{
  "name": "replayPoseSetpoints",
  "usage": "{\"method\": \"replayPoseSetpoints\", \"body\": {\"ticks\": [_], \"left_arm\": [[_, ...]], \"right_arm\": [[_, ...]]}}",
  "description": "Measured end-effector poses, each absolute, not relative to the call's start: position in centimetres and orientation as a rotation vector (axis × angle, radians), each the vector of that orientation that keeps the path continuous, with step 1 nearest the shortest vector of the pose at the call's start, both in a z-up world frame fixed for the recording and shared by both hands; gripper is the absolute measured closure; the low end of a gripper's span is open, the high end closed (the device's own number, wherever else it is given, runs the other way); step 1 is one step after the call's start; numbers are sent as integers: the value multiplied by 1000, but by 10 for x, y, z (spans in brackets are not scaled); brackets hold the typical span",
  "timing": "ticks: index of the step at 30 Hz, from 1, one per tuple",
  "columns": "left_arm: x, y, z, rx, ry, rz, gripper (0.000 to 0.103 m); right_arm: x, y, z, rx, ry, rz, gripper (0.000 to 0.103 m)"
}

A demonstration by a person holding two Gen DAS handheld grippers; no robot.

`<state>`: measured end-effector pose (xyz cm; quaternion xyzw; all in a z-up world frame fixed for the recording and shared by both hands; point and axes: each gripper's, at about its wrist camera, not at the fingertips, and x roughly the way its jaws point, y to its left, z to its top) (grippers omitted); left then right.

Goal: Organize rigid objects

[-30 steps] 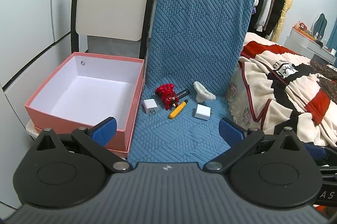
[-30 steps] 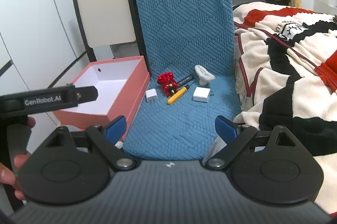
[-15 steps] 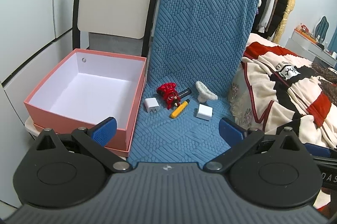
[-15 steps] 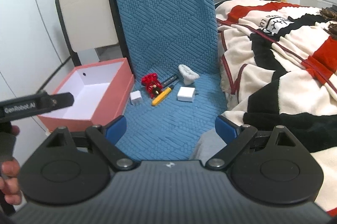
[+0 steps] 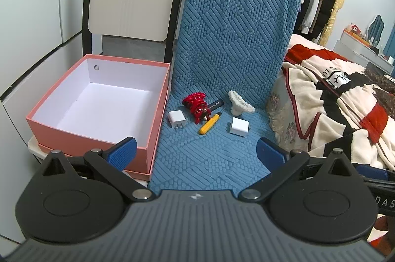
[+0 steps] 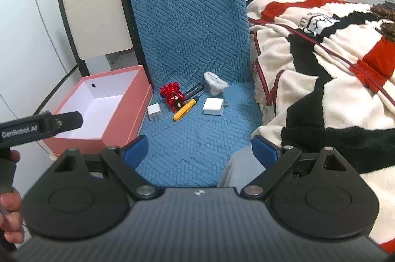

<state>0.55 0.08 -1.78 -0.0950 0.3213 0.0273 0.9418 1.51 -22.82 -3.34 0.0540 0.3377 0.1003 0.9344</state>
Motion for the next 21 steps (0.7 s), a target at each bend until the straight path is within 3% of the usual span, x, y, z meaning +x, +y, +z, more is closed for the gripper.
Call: {"method": "replayPoseSetpoints", "body": {"ticks": [21], "left_arm": [[25, -4, -40, -175, 709, 37, 0]], "right_arm": [[24, -232, -49, 121, 713, 231, 10]]}}
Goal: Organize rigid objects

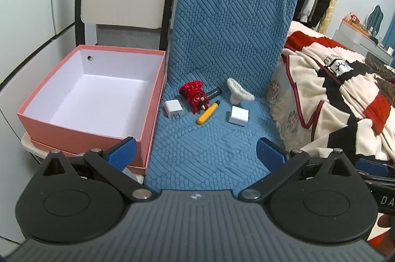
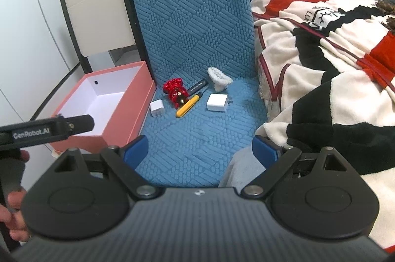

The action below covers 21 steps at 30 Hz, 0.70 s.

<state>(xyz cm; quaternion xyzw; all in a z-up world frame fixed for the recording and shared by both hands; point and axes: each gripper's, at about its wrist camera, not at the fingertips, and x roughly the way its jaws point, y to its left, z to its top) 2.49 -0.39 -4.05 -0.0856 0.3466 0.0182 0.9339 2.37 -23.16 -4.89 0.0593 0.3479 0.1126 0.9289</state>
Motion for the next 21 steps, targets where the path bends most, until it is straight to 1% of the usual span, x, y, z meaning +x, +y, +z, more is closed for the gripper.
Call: {"method": "replayPoseSetpoints", "body": {"ticks": [11, 21], "left_arm": [[65, -8, -71, -159, 734, 26, 0], [131, -21, -124, -159, 788, 14, 0]], "right_arm": [[43, -231, -79, 119, 712, 215, 10], [76, -230, -127, 143, 704, 188, 11]]}}
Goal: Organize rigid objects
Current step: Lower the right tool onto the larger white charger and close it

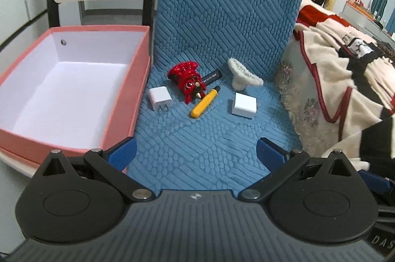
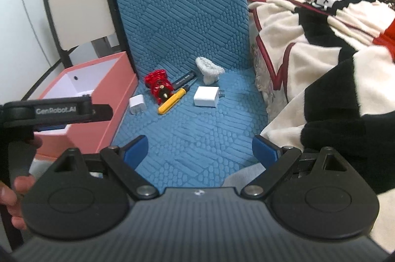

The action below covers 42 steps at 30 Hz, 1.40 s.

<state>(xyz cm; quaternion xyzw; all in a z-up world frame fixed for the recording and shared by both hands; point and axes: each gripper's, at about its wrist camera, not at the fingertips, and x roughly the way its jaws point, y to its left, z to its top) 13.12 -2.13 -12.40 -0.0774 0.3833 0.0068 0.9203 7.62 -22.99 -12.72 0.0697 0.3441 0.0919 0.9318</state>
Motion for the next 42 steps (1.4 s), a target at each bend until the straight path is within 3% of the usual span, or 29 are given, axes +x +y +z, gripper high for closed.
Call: {"method": "replayPoseSetpoints", "body": {"ticks": [19, 42], "left_arm": [[222, -31, -202, -50, 763, 71, 0], [272, -38, -228, -22, 770, 85, 1]], "right_arm": [[136, -217, -177, 154, 678, 122, 14], [173, -212, -193, 214, 687, 121, 23]]}}
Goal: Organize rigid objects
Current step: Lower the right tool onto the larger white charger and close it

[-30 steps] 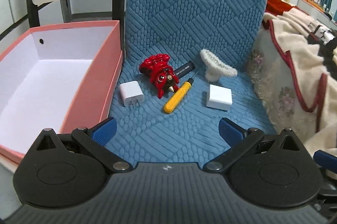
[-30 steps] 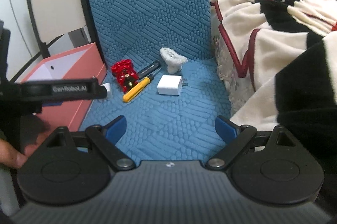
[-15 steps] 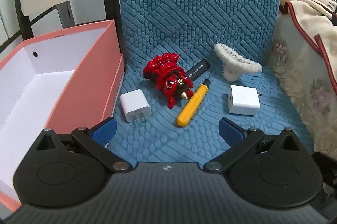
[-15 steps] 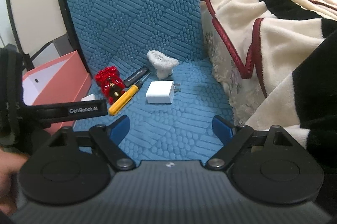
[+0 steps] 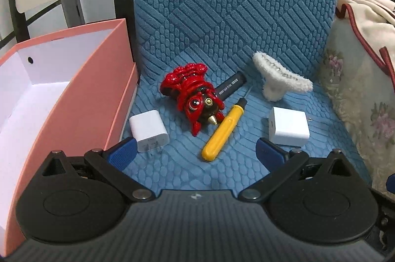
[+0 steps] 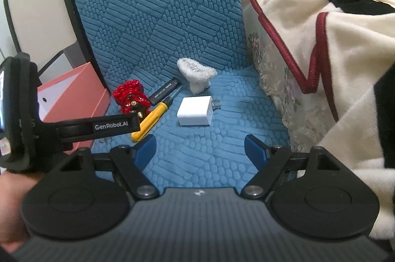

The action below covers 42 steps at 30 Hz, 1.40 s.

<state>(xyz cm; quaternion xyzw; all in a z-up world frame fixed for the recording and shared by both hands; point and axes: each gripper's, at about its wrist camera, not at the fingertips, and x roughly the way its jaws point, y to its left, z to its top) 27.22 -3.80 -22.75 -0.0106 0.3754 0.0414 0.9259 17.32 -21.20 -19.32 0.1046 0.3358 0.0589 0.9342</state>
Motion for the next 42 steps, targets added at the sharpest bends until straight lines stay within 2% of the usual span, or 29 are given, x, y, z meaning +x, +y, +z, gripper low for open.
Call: {"method": "replayPoseSetpoints", "body": {"ticks": [16, 20, 24, 32, 37, 42], "left_arm": [[299, -26, -249, -85, 820, 184, 24], [308, -21, -254, -98, 829, 235, 26], [317, -18, -262, -95, 845, 280, 31], [329, -21, -272, -45, 829, 355, 36], [338, -16, -281, -2, 823, 395, 52], [339, -11, -282, -25, 810, 379, 54]], "right_arm": [[221, -200, -218, 191, 733, 106, 28], [238, -197, -230, 181, 766, 104, 29], [252, -195, -238, 162, 777, 99, 37], [277, -192, -248, 200, 797, 126, 37], [287, -187, -256, 198, 829, 137, 37], [292, -181, -261, 180, 836, 144, 36]]}}
